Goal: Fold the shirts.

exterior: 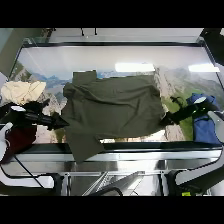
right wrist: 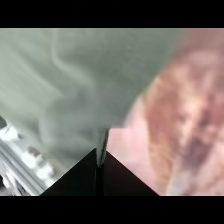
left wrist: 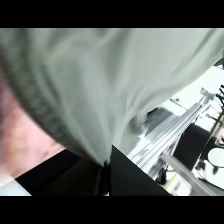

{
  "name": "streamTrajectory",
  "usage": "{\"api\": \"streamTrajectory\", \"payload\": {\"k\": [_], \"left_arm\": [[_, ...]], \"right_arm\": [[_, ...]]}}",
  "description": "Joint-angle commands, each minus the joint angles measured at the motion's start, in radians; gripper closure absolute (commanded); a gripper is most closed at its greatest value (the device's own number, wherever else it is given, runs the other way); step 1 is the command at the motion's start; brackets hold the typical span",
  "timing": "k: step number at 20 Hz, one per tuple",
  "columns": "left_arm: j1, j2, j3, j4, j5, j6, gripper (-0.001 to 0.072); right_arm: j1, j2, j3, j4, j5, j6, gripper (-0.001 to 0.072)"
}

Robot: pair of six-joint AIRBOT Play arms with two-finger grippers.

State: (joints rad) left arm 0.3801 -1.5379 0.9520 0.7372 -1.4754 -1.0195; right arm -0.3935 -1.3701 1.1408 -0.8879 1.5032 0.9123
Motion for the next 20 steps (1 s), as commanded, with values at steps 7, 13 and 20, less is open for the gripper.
{"api": "streamTrajectory", "payload": {"k": [7, 13, 20], "left_arm": [[0.135, 0.452, 0.604, -0.421, -0.079, -0.036, 0.0693], [0.327, 0.694, 1.019, -0.440, -0.007, -0.035, 0.0693], [0.094, 0.585, 0.980, -0.304, -0.104, -0.085, 0.0693]], "right_arm": [[-0.082, 0.446, 0.673, 0.205, 0.029, 0.117, 0.0690], [-0.082, 0.768, 0.792, 0.253, -0.329, -0.002, 0.0690], [-0.085, 0.692, 0.790, 0.281, -0.269, -0.026, 0.0691]]}}
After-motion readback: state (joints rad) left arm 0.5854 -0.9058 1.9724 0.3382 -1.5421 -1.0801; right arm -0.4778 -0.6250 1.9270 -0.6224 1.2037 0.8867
